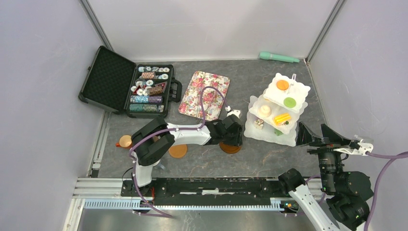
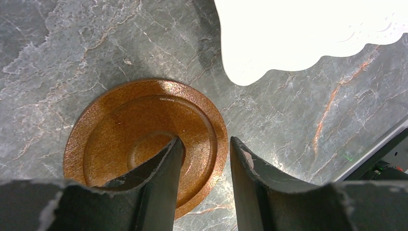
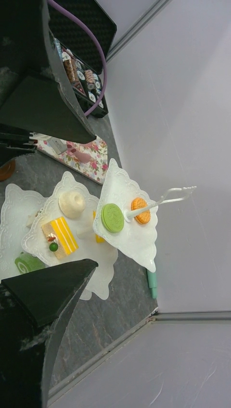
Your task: Serve the afternoon tea
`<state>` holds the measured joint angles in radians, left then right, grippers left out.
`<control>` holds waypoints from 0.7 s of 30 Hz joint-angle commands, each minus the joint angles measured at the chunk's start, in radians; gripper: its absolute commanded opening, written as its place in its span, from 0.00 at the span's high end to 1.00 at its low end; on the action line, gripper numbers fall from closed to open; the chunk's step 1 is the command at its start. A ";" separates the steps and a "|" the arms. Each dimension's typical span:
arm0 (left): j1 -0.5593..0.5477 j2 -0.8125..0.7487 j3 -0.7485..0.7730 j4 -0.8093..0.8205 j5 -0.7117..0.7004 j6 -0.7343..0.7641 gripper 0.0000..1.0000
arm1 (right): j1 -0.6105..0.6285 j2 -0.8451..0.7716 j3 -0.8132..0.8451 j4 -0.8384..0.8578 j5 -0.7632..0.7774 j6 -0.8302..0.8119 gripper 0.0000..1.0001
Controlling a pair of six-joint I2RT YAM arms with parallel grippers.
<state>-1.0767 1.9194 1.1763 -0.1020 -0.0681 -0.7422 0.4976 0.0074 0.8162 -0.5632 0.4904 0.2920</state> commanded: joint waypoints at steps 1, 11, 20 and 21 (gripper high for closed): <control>-0.011 0.017 -0.002 -0.022 -0.015 0.034 0.51 | 0.007 -0.096 0.026 -0.007 0.008 0.016 0.02; 0.037 0.016 0.019 -0.074 -0.068 0.092 0.48 | 0.007 -0.093 0.002 0.006 -0.005 0.036 0.02; 0.093 0.040 0.030 -0.066 -0.077 0.132 0.48 | 0.007 -0.095 -0.010 0.003 -0.004 0.047 0.02; 0.101 0.041 0.036 -0.070 -0.077 0.138 0.48 | 0.007 -0.095 -0.012 0.004 -0.004 0.048 0.02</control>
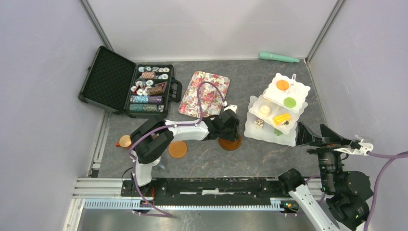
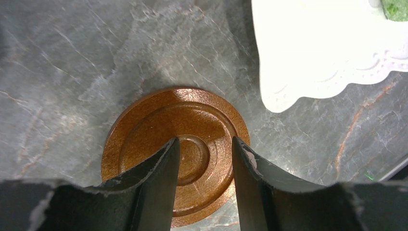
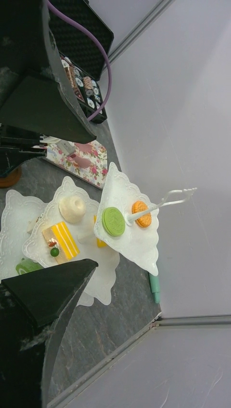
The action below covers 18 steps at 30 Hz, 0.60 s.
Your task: Serve the afternoon tea
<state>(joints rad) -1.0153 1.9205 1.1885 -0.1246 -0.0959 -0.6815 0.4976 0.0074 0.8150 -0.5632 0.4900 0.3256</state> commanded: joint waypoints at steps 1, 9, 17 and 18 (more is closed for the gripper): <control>0.048 0.042 0.030 -0.052 -0.049 0.081 0.48 | 0.007 -0.095 -0.013 0.006 -0.005 0.015 0.02; 0.074 -0.049 0.030 -0.095 -0.043 0.119 0.43 | 0.007 -0.093 -0.010 0.006 -0.005 0.005 0.02; 0.070 -0.334 -0.042 -0.221 -0.035 0.118 0.38 | 0.007 -0.096 -0.026 0.017 -0.008 -0.007 0.02; 0.070 -0.384 -0.058 -0.249 -0.056 0.116 0.36 | 0.007 -0.099 -0.029 0.018 -0.010 -0.009 0.02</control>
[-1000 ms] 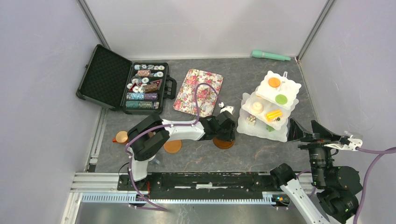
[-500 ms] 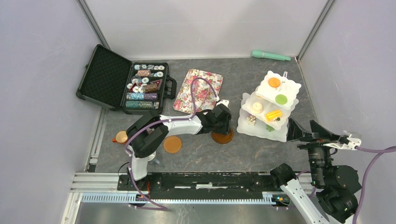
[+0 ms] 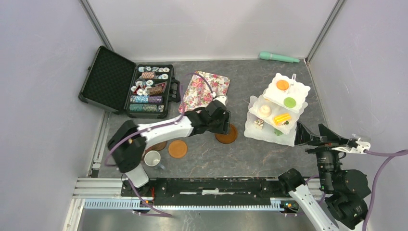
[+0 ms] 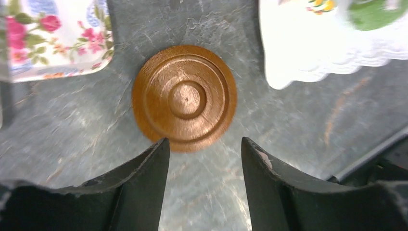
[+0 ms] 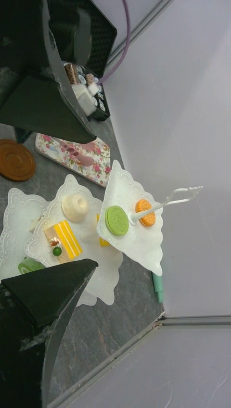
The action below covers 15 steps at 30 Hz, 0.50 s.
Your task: Serve the afternoon tea
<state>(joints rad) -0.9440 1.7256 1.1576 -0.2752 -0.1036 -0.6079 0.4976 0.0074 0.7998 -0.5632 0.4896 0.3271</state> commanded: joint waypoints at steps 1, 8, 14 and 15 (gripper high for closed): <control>0.000 -0.240 -0.044 -0.135 -0.071 0.036 0.32 | 0.007 -0.102 -0.021 0.020 -0.010 -0.011 0.02; 0.002 -0.573 -0.095 -0.577 -0.313 -0.166 0.28 | 0.007 -0.120 -0.061 0.032 -0.026 -0.017 0.02; 0.017 -0.788 -0.138 -0.897 -0.407 -0.441 0.26 | 0.007 -0.127 -0.093 0.062 -0.038 -0.024 0.02; 0.021 -0.804 -0.148 -0.942 -0.433 -0.474 0.27 | 0.007 -0.124 -0.096 0.068 -0.045 -0.025 0.02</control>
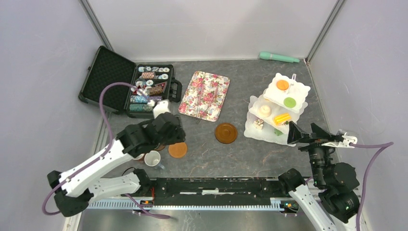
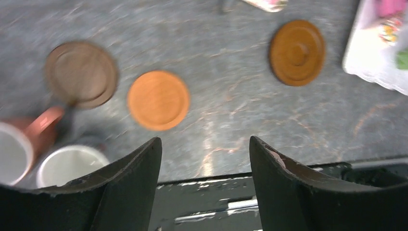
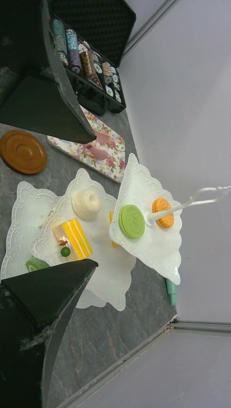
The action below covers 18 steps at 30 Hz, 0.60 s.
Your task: Serve the afternoon tea
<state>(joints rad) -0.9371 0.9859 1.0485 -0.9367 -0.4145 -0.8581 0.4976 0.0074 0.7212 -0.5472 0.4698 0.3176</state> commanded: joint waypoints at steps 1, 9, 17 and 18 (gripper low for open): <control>0.020 -0.075 -0.045 -0.320 -0.144 -0.251 0.27 | 0.007 -0.121 -0.019 0.058 -0.029 -0.015 0.02; 0.115 -0.047 -0.122 -0.452 -0.203 -0.409 0.32 | 0.007 -0.113 0.002 0.056 -0.031 -0.029 0.02; 0.123 -0.031 -0.205 -0.406 -0.219 -0.553 0.38 | 0.007 -0.112 0.017 0.038 -0.012 -0.037 0.02; 0.123 -0.025 -0.214 -0.399 -0.220 -0.567 0.39 | 0.007 -0.112 0.015 0.038 -0.012 -0.035 0.02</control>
<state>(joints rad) -0.8196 0.9489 0.8658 -1.3548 -0.5827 -1.2900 0.4976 0.0074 0.7071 -0.5243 0.4477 0.2977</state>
